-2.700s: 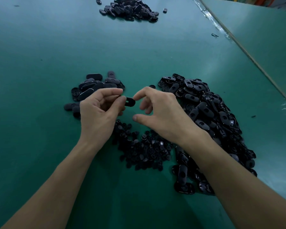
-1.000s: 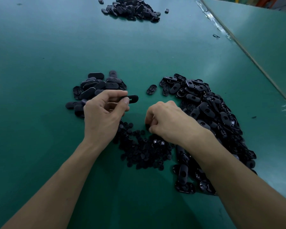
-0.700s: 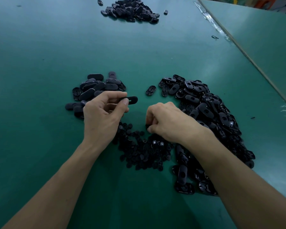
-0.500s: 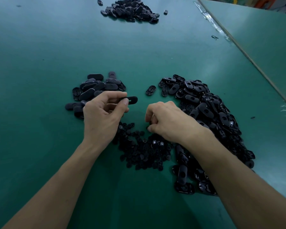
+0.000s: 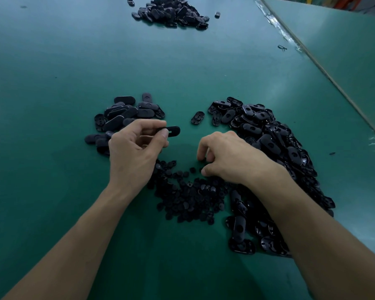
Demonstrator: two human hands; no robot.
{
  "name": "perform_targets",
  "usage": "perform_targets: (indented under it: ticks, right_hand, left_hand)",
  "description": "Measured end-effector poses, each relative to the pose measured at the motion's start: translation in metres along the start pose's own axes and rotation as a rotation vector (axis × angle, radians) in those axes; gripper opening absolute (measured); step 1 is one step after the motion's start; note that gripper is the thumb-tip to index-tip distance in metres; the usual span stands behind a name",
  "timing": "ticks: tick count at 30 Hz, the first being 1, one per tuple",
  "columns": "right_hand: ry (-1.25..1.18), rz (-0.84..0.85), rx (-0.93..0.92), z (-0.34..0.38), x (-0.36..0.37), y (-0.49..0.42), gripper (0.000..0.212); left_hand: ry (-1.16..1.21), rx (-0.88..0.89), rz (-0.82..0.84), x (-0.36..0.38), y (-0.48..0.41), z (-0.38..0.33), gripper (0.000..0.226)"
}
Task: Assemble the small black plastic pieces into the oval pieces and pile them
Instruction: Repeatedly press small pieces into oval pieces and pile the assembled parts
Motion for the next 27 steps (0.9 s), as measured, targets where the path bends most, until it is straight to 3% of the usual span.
perform_targets:
  ticks: [5, 13, 22, 27]
  right_hand:
    - [-0.027, -0.045, -0.037, -0.002, 0.0, -0.002, 0.013]
    - [0.038, 0.05, -0.077, 0.009, 0.003, 0.005, 0.044]
    - [0.009, 0.036, -0.089, 0.01, 0.009, 0.005, 0.016]
    - [-0.01, 0.081, -0.094, 0.012, 0.011, 0.008, 0.038]
  left_hand:
    - [0.005, 0.0, -0.003, 0.0, 0.0, 0.002, 0.02]
    - [0.006, 0.002, -0.006, 0.0, -0.001, 0.001, 0.019]
    - [0.008, 0.0, -0.01, 0.0, -0.001, 0.001, 0.021]
    - [0.01, 0.001, -0.009, 0.001, -0.001, 0.002, 0.021]
Point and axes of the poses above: each hand's wrist, its own y-axis away from the middle knuckle, its own x-axis out of the palm, z = x × y, the point moved 5 cm from there along -y, towards the middle knuckle, and after that the axes turned 11 degrees about z, right-handed, at the moved point
